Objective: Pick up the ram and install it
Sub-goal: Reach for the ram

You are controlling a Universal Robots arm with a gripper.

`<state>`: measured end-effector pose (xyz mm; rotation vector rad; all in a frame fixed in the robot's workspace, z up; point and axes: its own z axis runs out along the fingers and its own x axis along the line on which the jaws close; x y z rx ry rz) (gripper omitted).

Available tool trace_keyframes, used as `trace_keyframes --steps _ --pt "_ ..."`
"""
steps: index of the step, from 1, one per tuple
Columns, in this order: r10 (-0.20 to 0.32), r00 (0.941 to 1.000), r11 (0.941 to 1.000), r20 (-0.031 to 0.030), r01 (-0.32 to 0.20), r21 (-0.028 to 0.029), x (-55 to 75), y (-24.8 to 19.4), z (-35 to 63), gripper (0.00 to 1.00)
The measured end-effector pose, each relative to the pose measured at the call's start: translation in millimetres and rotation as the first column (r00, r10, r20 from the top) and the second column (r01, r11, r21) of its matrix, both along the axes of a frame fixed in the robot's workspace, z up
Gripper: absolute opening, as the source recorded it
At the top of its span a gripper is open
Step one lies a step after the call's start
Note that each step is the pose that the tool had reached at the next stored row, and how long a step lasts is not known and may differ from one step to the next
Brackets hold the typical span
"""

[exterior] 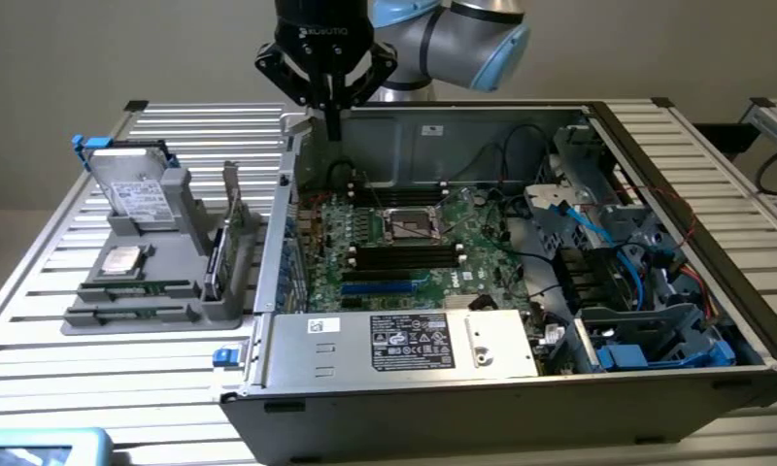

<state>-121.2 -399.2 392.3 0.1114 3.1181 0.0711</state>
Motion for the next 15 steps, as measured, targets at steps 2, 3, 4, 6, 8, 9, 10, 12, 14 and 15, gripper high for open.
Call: trace_keyframes --steps 2,3,4,6,8,9,10,12,14,15 --pt "-0.001 1.0000 1.0000 -0.0001 0.001 -0.0053 0.0 -2.3 0.0 0.11" --pt "-0.001 1.0000 1.0000 -0.0001 0.001 -0.0059 -0.3 -3.9 -0.1 0.11" --pt "-0.001 1.0000 1.0000 -0.0001 0.001 -0.0059 -1.2 -5.5 -0.1 0.11" --pt "-0.001 1.0000 1.0000 0.0001 0.001 -0.0059 -6.3 -7.5 -0.3 0.11" --pt "-0.001 1.0000 1.0000 0.0001 0.001 -0.0059 -13.2 -9.2 -0.4 0.11" --pt "-0.001 1.0000 1.0000 0.0000 0.001 -0.0060 -16.7 -10.0 -0.5 0.11" --pt "-0.001 1.0000 1.0000 0.0000 0.001 -0.0060 -20.2 -10.8 -0.5 0.11" --pt "-0.001 1.0000 1.0000 0.0000 0.001 -0.0059 -27.6 -12.3 -0.8 0.11" --pt "-0.001 1.0000 1.0000 0.0000 0.001 -0.0059 -36.0 -13.5 -1.2 0.11" --pt "-0.001 1.0000 1.0000 0.0000 0.001 -0.0060 -40.4 -14.1 -1.4 0.11"
